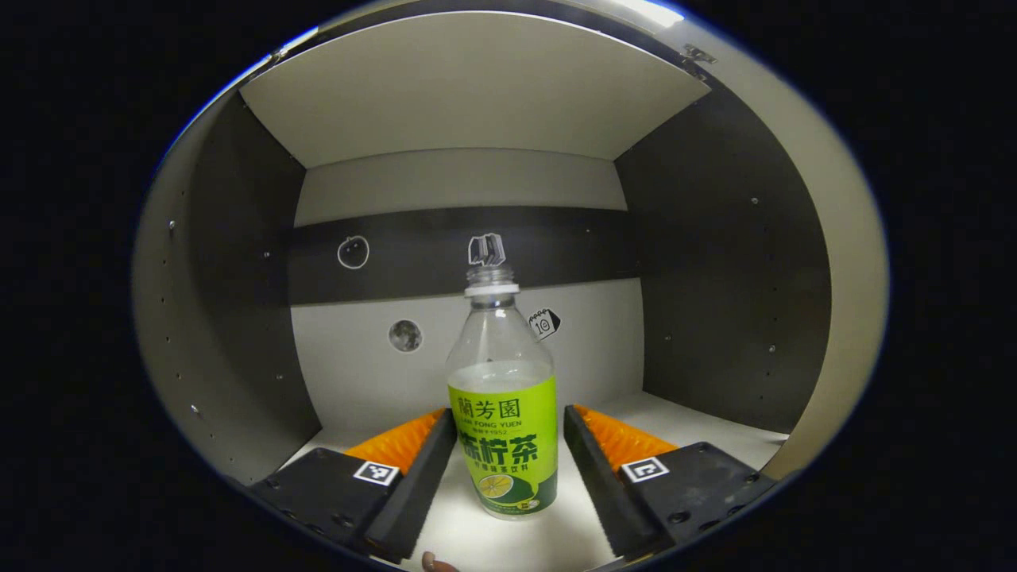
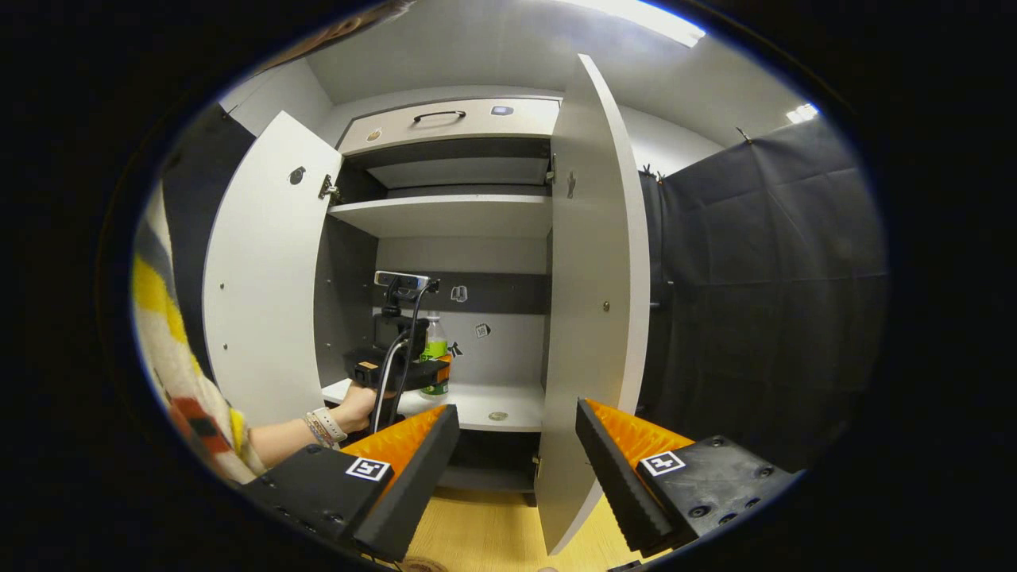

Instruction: Grasp the bottle in the cabinet with the left hand and place it on the coaster, then close the right door with the right hand and the left door with the left hand.

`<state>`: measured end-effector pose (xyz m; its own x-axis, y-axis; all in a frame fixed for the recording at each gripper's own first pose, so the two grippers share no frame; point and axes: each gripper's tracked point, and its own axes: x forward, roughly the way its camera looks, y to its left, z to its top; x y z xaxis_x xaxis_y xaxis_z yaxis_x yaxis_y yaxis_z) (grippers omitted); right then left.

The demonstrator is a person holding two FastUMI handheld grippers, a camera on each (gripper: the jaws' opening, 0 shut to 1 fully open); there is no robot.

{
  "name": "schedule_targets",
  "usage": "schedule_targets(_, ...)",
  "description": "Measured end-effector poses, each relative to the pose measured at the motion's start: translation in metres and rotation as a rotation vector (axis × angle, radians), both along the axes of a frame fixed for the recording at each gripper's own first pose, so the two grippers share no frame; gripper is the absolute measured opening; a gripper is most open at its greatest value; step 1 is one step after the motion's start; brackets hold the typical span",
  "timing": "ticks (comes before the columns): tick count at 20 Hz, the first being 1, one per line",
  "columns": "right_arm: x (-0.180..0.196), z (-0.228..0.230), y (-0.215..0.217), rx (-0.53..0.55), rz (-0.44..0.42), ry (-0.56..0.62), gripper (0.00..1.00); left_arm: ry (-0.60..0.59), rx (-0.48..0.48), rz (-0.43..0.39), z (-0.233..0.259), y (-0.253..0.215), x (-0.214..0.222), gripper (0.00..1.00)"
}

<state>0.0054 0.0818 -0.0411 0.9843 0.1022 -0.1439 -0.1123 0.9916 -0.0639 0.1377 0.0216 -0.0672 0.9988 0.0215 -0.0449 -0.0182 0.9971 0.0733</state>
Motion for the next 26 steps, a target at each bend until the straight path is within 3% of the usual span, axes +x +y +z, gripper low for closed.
schedule_targets(2,0.002,0.001,0.000,0.002,0.002,-0.007,0.98,0.001,-0.017,-0.008,0.000,0.000,-0.002,0.79)
schedule_targets(7,0.002,0.005,0.008,0.015,0.025,-0.016,0.98,-0.054,-0.020,-0.015,0.020,0.004,-0.022,0.79)
schedule_targets(14,-0.004,0.007,0.028,0.047,0.076,-0.027,0.98,-0.047,-0.010,-0.083,0.038,0.014,-0.099,0.77)
schedule_targets(18,-0.014,0.006,0.038,0.029,0.087,-0.016,0.98,-0.102,0.006,-0.149,0.058,0.001,-0.159,0.79)
schedule_targets(22,-0.032,0.009,0.046,0.016,0.085,-0.026,0.98,-0.094,0.037,-0.215,0.052,-0.013,-0.219,0.77)
schedule_targets(26,-0.052,0.010,0.047,-0.015,0.068,-0.026,0.98,-0.049,-0.011,-0.276,0.025,-0.028,-0.271,0.77)
